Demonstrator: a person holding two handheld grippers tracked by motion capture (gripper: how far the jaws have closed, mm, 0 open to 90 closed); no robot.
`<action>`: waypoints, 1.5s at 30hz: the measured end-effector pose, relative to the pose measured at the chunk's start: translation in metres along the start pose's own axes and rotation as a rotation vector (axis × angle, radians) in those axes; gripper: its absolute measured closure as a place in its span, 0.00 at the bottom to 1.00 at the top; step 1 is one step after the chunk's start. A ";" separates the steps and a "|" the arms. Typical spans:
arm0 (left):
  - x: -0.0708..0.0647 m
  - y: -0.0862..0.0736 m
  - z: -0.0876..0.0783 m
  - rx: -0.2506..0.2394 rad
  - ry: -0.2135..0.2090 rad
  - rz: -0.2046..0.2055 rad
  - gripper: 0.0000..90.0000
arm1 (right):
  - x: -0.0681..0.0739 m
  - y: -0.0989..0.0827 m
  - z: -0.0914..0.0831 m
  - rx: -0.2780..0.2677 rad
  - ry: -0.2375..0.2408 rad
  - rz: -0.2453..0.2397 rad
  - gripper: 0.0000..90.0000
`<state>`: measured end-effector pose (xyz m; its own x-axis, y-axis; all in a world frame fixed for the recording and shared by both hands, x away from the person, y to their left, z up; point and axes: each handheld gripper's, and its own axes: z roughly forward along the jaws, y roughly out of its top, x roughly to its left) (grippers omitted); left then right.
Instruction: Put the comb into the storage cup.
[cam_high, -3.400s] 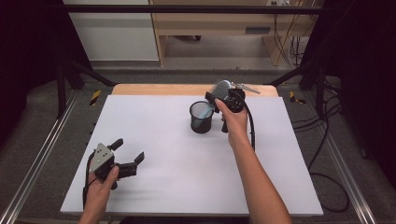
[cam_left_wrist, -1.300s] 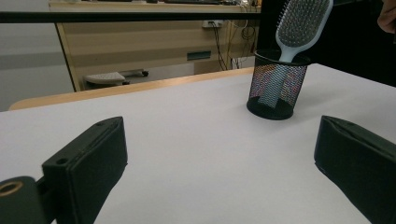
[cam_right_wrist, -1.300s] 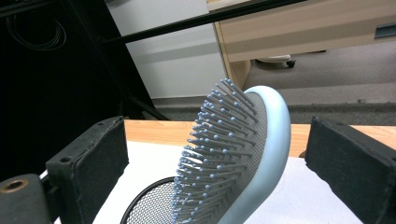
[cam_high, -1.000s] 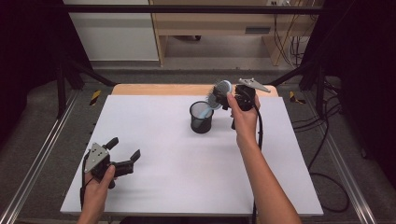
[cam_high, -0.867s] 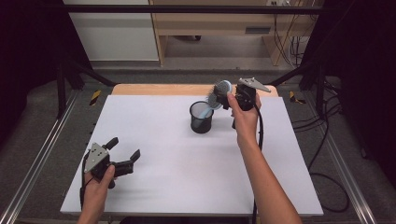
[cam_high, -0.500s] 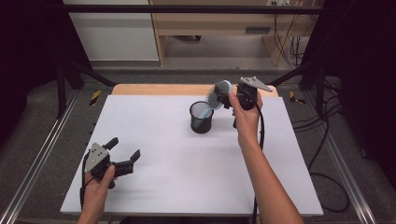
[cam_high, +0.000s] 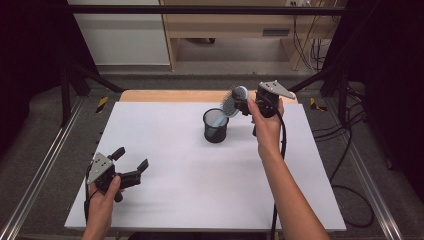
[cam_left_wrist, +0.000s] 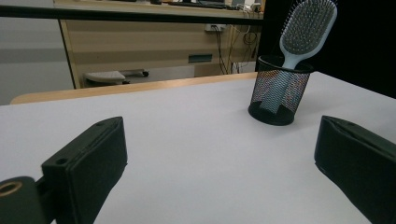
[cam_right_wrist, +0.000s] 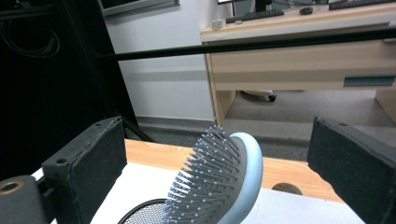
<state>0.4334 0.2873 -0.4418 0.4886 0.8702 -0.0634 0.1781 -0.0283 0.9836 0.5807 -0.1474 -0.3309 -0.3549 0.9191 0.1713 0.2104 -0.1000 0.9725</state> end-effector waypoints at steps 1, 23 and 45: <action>0.001 0.000 0.000 -0.002 0.001 -0.002 0.03 | 0.000 0.001 -0.001 -0.005 0.001 -0.009 0.05; 0.031 0.008 -0.022 -0.056 0.075 -0.013 0.03 | -0.008 0.012 -0.042 -0.071 0.001 -0.117 0.06; 0.026 0.002 -0.035 -0.050 0.076 0.001 0.02 | -0.050 -0.005 -0.097 -0.060 -0.024 -0.117 0.04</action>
<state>0.4170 0.3272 -0.4354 0.4225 0.9049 -0.0509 0.1339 -0.0068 0.9910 0.5091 -0.2303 -0.3288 -0.3515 0.9347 0.0526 0.1139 -0.0131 0.9934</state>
